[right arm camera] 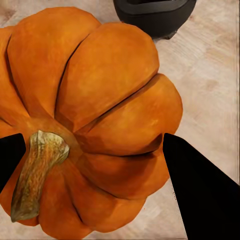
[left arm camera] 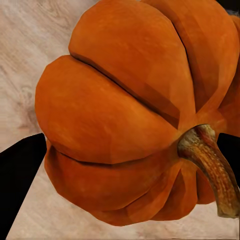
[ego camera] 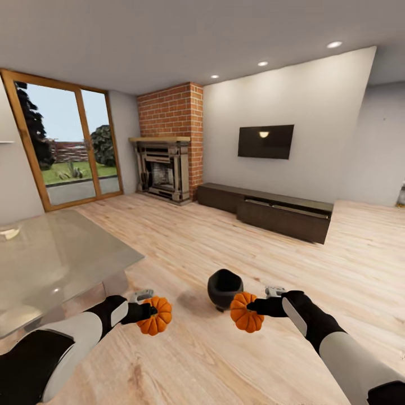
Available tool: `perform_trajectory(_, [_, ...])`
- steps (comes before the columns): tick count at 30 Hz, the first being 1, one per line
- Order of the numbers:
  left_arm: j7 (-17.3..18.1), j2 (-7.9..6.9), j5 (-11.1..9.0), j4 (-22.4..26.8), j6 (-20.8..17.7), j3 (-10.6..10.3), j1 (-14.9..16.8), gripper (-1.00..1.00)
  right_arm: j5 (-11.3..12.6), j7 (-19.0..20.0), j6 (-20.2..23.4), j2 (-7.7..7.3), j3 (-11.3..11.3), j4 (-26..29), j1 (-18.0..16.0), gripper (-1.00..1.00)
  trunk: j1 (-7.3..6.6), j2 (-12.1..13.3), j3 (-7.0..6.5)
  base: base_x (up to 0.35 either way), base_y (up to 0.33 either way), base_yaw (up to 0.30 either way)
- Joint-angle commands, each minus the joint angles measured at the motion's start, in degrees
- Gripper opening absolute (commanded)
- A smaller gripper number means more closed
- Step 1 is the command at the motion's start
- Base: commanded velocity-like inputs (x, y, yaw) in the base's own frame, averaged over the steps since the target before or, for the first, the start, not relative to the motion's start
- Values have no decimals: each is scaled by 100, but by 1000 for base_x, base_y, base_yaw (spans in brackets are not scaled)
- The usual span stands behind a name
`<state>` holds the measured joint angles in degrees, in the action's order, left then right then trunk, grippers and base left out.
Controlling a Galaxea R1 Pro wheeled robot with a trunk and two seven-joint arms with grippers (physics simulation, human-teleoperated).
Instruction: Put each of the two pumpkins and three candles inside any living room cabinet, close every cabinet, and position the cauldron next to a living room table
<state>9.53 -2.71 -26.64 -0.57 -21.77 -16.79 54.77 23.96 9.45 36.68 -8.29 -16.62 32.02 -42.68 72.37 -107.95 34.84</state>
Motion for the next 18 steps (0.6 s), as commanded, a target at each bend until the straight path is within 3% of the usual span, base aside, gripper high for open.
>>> perform_trajectory(1, [22,25,-52,-3,-14,-36,8,-100,3,4,15,-6,-25,6,-5,-100,-23,38,-17,0,0,-274])
perform_trajectory(18, [31,155,-52,-4,-12,-35,8,-100,3,4,15,-6,-25,6,-2,-100,-397,720,-390,0,0,-274])
